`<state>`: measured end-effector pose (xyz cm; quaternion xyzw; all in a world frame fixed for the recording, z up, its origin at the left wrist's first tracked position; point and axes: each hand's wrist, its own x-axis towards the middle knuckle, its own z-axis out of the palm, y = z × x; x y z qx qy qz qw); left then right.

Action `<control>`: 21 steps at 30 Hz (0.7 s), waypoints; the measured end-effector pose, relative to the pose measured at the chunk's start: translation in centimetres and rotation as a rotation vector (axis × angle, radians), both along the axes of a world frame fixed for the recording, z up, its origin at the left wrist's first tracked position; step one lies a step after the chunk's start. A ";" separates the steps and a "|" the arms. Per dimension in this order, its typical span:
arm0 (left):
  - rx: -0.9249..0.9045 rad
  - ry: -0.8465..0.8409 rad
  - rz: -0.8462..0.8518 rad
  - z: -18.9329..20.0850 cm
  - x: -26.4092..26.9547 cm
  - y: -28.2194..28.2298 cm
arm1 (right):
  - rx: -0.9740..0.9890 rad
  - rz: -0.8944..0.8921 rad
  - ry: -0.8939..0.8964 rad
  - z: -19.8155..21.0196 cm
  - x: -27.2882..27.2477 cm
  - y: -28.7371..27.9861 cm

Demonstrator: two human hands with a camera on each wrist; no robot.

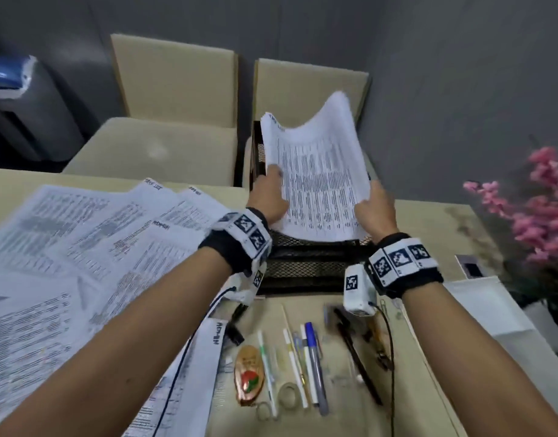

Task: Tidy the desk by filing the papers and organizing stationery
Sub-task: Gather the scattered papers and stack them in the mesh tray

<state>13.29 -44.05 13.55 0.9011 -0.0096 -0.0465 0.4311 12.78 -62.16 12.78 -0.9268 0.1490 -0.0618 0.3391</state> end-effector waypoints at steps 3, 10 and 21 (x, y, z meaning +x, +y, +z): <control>0.253 0.059 -0.092 -1.6 -0.5 -1.6 | -0.110 0.031 0.177 -1.1 0.4 -0.5; 0.633 -0.150 -0.199 -3.4 -1.6 -1.2 | -0.242 0.025 0.218 -2.8 -0.1 0.0; 0.307 0.056 0.416 -8.7 -4.0 16.0 | 0.099 0.588 -0.243 -1.3 -6.8 15.0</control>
